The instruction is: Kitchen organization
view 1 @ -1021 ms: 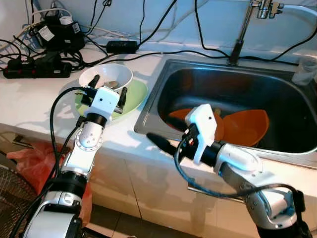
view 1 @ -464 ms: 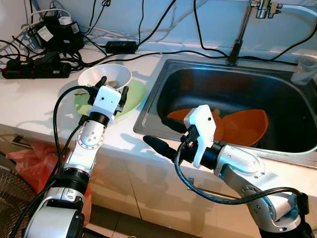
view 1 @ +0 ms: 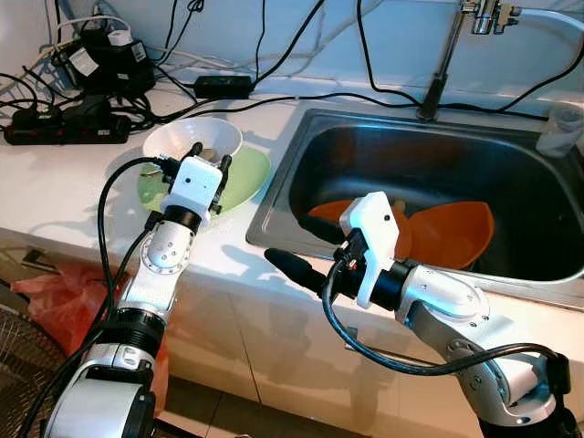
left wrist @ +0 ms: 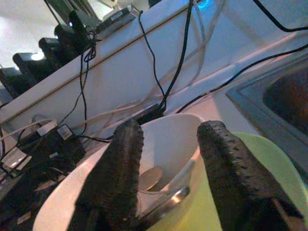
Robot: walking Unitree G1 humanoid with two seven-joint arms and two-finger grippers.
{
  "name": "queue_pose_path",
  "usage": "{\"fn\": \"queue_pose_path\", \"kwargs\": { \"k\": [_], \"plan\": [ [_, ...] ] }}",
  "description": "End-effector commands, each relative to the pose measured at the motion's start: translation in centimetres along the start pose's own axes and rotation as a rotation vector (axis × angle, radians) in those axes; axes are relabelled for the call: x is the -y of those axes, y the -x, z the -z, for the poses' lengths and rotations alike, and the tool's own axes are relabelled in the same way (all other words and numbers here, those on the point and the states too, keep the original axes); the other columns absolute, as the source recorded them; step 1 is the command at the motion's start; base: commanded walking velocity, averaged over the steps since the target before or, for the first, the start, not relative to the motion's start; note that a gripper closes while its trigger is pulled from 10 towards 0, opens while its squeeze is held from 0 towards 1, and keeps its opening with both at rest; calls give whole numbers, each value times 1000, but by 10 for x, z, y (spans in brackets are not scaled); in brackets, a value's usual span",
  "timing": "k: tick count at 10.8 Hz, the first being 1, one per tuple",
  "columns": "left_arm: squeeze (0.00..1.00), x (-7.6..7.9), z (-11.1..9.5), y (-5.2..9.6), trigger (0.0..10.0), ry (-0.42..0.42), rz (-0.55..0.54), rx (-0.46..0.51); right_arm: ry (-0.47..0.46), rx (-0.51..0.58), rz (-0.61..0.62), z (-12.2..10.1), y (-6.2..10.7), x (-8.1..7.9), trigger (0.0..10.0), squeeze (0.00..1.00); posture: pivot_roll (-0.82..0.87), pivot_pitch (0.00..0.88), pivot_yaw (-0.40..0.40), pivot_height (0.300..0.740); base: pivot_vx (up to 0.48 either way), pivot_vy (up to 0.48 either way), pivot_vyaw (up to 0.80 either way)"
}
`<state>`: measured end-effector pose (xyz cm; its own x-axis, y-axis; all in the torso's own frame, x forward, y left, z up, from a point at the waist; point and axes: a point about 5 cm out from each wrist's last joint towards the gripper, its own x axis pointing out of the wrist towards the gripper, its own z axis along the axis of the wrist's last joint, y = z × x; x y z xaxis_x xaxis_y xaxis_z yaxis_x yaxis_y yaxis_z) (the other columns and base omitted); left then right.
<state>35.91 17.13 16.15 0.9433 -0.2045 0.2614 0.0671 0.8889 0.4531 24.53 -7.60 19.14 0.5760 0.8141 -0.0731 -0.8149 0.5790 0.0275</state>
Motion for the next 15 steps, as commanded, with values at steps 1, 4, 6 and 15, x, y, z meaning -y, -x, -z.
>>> {"fn": "queue_pose_path", "kwargs": {
  "k": [1, 4, 6, 15],
  "plan": [
    [0, -3, -3, -4, 0, -3, 3, 9, 6, 11, 4, -5, 1, 1, 10000, 0, -89, 0, 56, 740, 0, 0, 0],
    [0, -5, -4, -6, 0, -7, -8, 19, 13, 10, 12, -5, 0, 3, 10000, 0, -88, 0, 58, 740, 0, 0, 0],
    [0, -6, -5, -7, 0, -12, -9, 28, 16, 10, 14, -4, 0, 4, 10000, 0, -88, 0, 59, 740, 0, 0, 0],
    [0, -8, -11, -16, 0, 80, -10, 34, 18, 23, -14, -7, 0, 2, 10000, 0, -88, 0, 57, 740, 0, 0, 0]
  ]
}}
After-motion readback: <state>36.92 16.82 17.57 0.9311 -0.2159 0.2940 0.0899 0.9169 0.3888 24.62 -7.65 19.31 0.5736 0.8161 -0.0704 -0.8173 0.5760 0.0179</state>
